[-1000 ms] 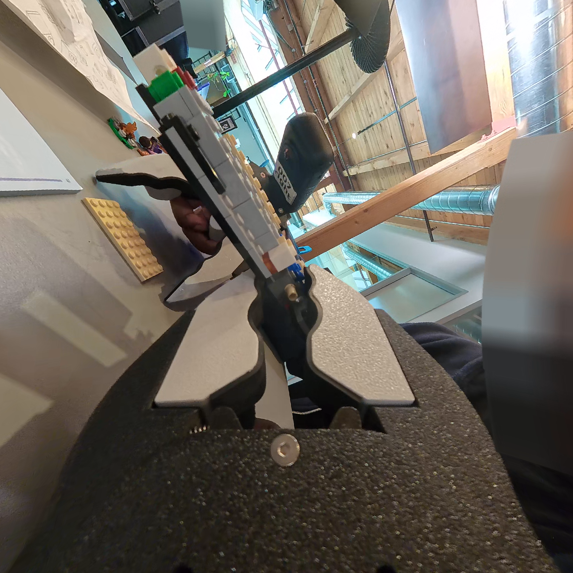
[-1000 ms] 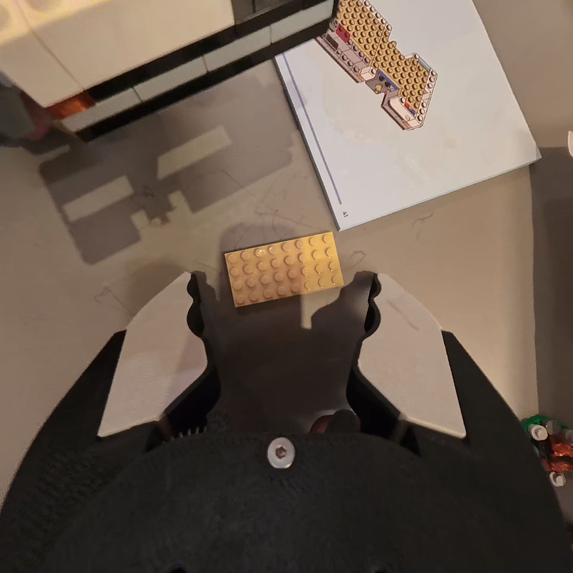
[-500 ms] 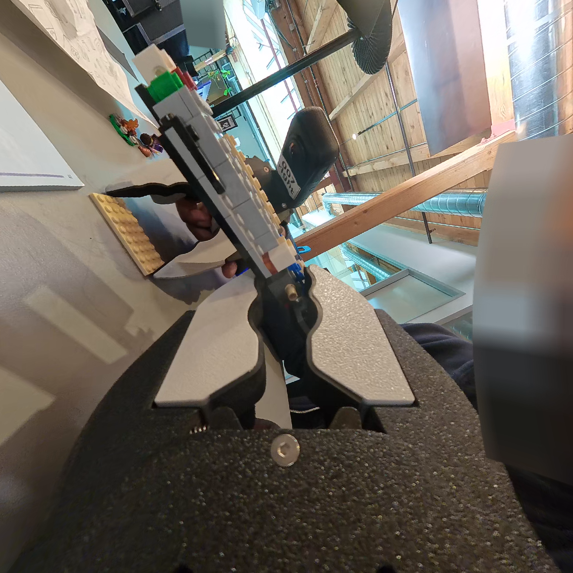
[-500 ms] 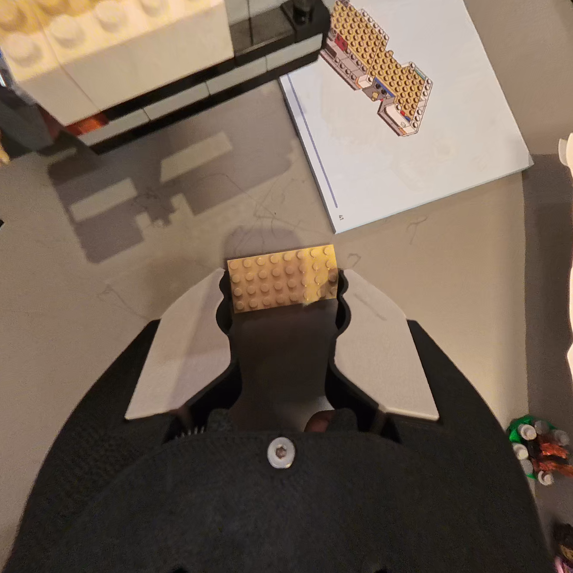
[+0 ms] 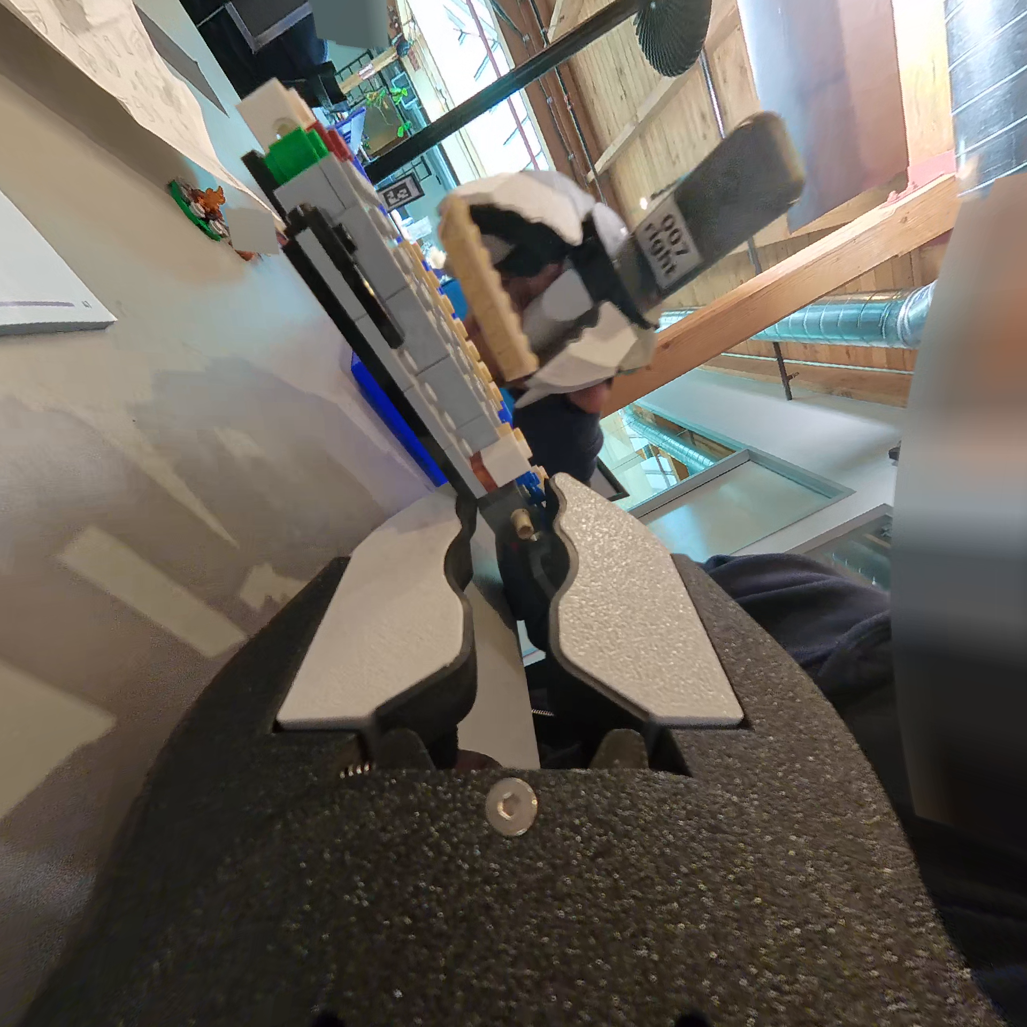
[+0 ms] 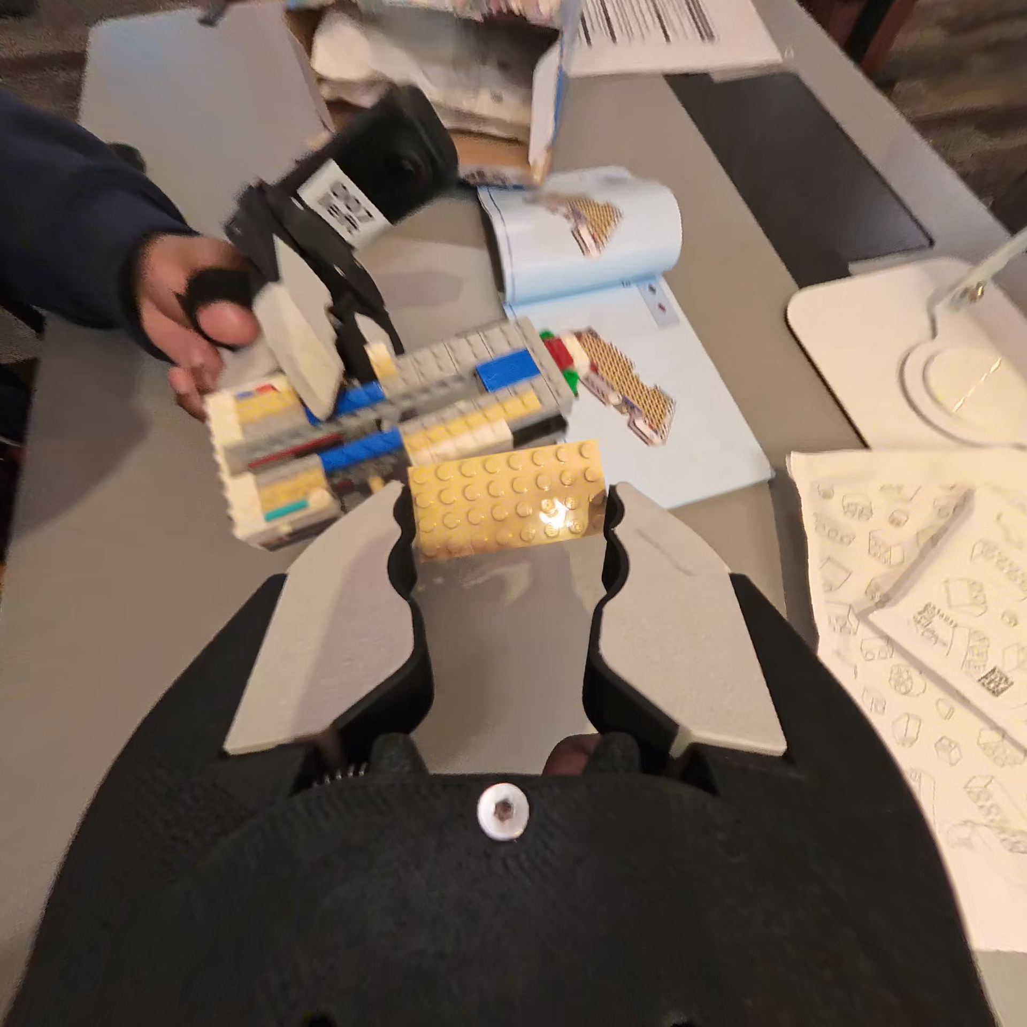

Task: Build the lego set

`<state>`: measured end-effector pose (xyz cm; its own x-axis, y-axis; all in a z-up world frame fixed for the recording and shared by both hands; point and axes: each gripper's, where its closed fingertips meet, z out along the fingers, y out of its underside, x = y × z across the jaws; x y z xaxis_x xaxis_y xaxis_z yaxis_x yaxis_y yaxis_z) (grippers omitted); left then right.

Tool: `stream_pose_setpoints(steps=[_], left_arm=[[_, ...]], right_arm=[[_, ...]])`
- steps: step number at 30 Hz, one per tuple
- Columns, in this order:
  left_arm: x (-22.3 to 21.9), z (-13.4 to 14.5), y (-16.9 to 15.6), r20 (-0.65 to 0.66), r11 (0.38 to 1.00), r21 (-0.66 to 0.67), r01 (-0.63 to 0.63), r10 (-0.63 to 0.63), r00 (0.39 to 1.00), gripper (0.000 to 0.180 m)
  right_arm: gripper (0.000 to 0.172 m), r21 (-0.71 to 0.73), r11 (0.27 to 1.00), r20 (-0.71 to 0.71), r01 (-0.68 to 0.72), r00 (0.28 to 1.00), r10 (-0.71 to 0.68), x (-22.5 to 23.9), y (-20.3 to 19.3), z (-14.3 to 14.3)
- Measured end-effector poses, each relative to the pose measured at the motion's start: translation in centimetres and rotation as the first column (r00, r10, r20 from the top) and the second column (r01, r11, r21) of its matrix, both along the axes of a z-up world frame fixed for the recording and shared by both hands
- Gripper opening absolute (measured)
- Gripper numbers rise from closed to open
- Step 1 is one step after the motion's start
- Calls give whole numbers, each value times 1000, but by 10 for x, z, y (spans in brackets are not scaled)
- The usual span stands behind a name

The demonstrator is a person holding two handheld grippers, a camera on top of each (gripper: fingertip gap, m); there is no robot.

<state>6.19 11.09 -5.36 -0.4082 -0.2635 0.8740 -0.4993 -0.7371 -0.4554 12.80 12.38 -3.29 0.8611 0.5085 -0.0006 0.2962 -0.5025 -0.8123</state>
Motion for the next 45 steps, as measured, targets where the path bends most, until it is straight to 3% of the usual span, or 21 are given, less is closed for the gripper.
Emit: stream_pose_setpoints(steps=[3,10,45], left_arm=[[-2,-1,-8,9,998,61,19,-20,1000,23],[-5,-4,-22,18,986,153,60,-64,998,23],[-7,-1,-22,31,989,120,82,-87,996,23]], right_arm=[[66,17,999,17,-48,999,48,-20,-1,13],[66,-30,993,141,-113,983,116,-46,7,7],[66,-81,996,135,-38,990,49,-40,15,-8]])
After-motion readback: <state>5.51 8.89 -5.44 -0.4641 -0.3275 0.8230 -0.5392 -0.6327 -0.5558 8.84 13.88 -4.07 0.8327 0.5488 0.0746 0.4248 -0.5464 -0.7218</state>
